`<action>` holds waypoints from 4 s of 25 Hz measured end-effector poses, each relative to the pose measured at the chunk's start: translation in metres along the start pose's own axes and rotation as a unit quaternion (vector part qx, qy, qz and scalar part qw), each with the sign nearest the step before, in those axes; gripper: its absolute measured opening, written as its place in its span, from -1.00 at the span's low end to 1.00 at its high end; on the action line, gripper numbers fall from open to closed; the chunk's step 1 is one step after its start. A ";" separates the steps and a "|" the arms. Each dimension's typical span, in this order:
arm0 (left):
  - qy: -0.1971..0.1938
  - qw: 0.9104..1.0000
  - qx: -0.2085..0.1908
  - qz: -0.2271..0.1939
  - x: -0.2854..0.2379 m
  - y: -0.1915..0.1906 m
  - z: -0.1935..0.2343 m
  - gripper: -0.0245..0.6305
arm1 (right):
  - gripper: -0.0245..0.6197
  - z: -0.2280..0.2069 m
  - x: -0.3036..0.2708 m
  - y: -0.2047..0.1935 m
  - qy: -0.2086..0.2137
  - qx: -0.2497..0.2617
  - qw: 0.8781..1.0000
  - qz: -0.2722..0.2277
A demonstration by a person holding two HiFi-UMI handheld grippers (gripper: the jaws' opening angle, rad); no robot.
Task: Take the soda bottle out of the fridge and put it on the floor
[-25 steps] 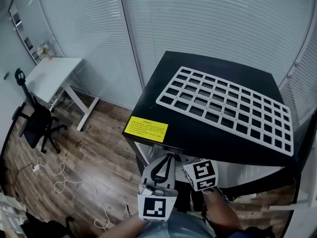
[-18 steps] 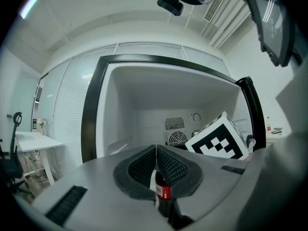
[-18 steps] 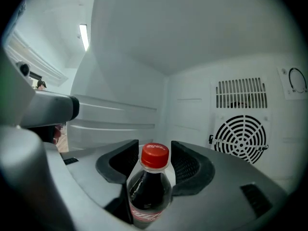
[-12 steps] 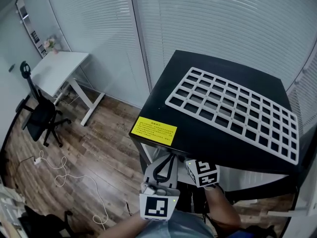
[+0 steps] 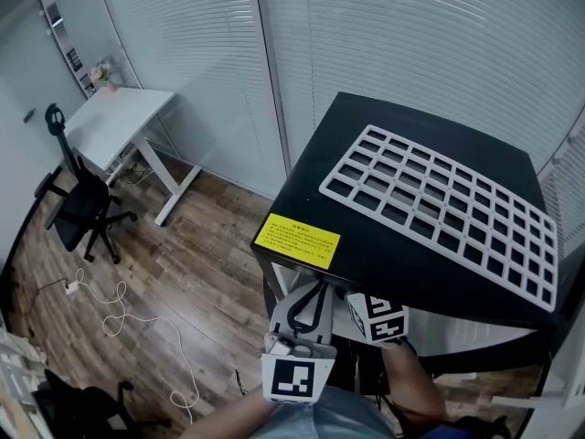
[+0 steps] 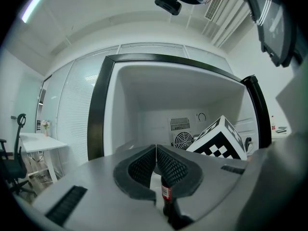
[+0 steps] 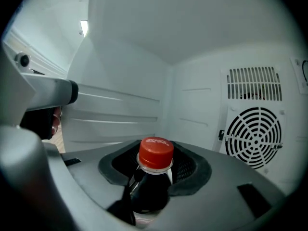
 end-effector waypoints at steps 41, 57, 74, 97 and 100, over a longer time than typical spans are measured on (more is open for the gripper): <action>-0.113 0.992 0.016 -0.053 0.074 -0.015 0.007 -0.85 | -0.56 0.076 0.130 -0.004 -0.105 -0.032 0.994 -0.007; -0.274 0.960 -0.016 -0.051 0.093 -0.038 -0.100 -0.86 | -0.56 0.126 0.278 -0.085 -0.215 -0.099 0.971 -0.033; -0.436 0.894 -0.084 -0.062 0.232 -0.073 -0.309 -0.86 | -0.56 0.212 0.496 -0.221 -0.372 -0.157 0.914 -0.028; -0.681 0.715 -0.157 -0.019 0.410 -0.162 -0.541 -0.85 | -0.56 0.340 0.720 -0.410 -0.611 -0.298 0.732 0.025; -0.692 0.703 -0.164 -0.013 0.411 -0.178 -0.555 -0.86 | -0.56 0.343 0.725 -0.430 -0.623 -0.310 0.718 0.017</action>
Point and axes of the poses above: the fingertips, and each gripper's own axes: x backward along the fingers, z to its left, y out of its top, the point moved 10 cm from there along x, backward along the fingers, and after that the axes turned 10 degrees about z, right-handed, at the moved point
